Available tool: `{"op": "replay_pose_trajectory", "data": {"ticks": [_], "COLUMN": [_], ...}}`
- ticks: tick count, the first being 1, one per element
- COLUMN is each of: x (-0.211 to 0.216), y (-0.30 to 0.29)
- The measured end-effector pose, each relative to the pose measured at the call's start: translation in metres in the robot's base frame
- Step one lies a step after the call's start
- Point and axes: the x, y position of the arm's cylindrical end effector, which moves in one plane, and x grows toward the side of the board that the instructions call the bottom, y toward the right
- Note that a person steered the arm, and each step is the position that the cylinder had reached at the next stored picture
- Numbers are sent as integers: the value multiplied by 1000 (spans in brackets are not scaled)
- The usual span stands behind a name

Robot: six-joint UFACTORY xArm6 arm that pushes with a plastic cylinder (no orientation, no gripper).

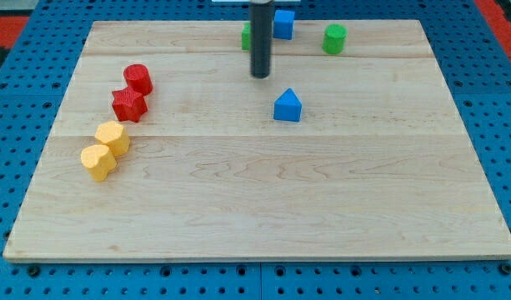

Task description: Push the blue triangle into green star

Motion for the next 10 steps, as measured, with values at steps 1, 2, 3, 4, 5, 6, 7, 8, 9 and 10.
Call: {"op": "replay_pose_trajectory", "data": {"ticks": [1, 2, 3, 4, 5, 6, 7, 8, 9, 10], "x": [48, 96, 115, 105, 87, 81, 99, 96, 59, 25], "y": [-14, 29, 35, 59, 60, 85, 97, 105, 72, 32]}}
